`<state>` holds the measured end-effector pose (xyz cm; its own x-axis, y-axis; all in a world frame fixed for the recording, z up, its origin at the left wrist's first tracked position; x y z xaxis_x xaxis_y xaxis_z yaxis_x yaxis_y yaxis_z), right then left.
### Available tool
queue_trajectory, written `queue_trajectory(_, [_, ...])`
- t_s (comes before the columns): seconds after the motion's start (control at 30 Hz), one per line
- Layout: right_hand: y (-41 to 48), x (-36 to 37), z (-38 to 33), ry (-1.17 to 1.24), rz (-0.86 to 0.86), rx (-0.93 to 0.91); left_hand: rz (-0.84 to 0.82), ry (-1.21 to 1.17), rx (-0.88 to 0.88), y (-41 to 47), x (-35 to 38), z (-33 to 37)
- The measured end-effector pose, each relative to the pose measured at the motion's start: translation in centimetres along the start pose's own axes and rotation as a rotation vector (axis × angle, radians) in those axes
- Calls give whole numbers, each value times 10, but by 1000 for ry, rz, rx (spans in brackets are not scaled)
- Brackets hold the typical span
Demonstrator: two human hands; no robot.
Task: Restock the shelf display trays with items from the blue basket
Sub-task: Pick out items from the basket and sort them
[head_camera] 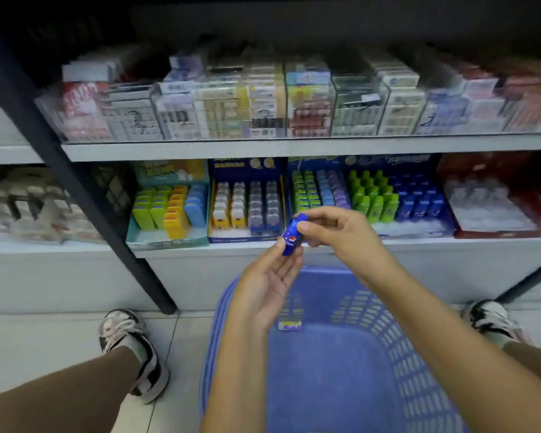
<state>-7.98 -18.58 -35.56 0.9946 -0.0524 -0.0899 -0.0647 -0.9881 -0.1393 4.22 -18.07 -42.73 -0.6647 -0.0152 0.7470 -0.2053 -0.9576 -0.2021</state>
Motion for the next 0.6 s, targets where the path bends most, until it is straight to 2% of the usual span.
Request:
queue_trajectory(0.2, [-12,-77,5,96,112,72,-146,152,-62,14,45,-51])
queue_trajectory(0.4, [-14,-151,6,4,269,45,-248,177,-86,27,98,-105])
queue_trajectory(0.47, [-10,-182,6,-26,354,10,-255,385,-12,36,112,-118])
queue_trajectory(0.53, [-7,-220,9,-66,505,-28,-306,836,191,46,125,-121])
queue_trajectory(0.6, [-4,-253,16,-124,635,-53,-488,1305,416,48,142,-127])
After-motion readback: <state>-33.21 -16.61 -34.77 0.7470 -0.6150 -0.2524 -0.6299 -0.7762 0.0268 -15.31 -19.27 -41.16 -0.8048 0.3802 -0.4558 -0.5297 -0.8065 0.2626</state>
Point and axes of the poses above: each hand's wrist, its own y-axis towards the middle knuckle, its own x-axis out of the palm, z = x × y, the point moved 7 cm from there along y, towards the middle knuckle, and after that the axes turned 12 degrees about x, right-handed, at the moved point
